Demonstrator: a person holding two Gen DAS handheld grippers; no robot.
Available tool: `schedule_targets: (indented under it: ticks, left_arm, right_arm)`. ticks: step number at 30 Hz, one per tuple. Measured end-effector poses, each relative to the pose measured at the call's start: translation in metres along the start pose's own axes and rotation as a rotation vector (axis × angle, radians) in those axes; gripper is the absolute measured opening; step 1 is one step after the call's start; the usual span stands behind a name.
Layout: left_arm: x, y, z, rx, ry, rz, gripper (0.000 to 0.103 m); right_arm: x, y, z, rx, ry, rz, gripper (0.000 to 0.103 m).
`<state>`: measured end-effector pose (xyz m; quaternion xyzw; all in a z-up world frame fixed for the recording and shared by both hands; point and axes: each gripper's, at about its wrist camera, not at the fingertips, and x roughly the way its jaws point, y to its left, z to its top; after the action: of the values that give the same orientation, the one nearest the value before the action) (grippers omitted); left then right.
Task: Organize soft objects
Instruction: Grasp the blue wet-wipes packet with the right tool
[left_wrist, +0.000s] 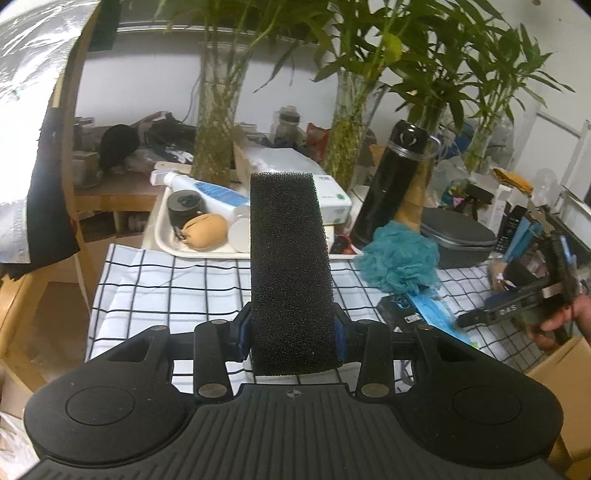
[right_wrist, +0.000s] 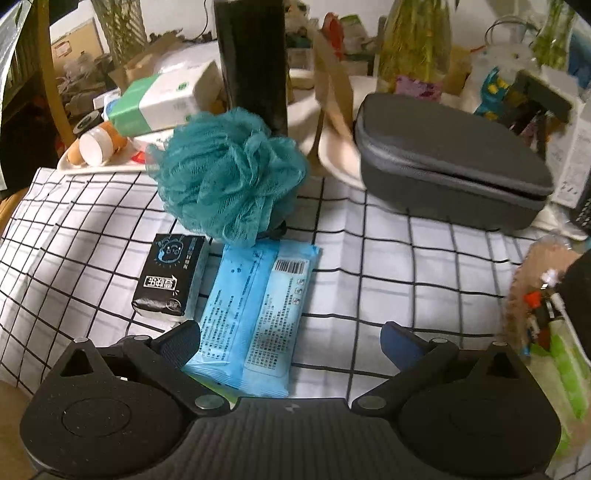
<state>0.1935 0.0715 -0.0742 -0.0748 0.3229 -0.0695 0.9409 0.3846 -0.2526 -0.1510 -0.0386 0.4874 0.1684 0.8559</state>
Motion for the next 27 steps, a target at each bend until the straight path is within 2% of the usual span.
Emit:
schedule_targets:
  ticks: [7, 16, 20, 22, 25, 27]
  left_arm:
    - [0.002, -0.003, 0.000, 0.012, 0.009, -0.024, 0.040]
    - [0.003, 0.001, 0.000, 0.009, 0.022, -0.042, 0.040]
    - [0.002, 0.001, 0.000, 0.011, 0.022, -0.048, 0.040]
    - [0.002, 0.001, 0.000, 0.010, 0.020, -0.048, 0.040]
    - [0.000, 0.002, 0.000, 0.004, 0.015, -0.053, 0.040]
    - [0.000, 0.002, 0.001, 0.003, 0.011, -0.054, 0.040]
  right_arm:
    - [0.030, 0.008, 0.004, -0.011, 0.047, 0.027, 0.103]
    - [0.057, 0.014, 0.015, 0.026, 0.063, -0.008, 0.103]
    - [0.064, 0.022, 0.018, 0.012, 0.070, -0.052, 0.102]
    - [0.063, 0.021, 0.018, 0.028, 0.078, -0.055, 0.099]
    - [0.061, 0.019, 0.023, 0.056, 0.086, -0.069, 0.086]
    - [0.059, 0.015, 0.025, 0.073, 0.088, -0.079, 0.072]
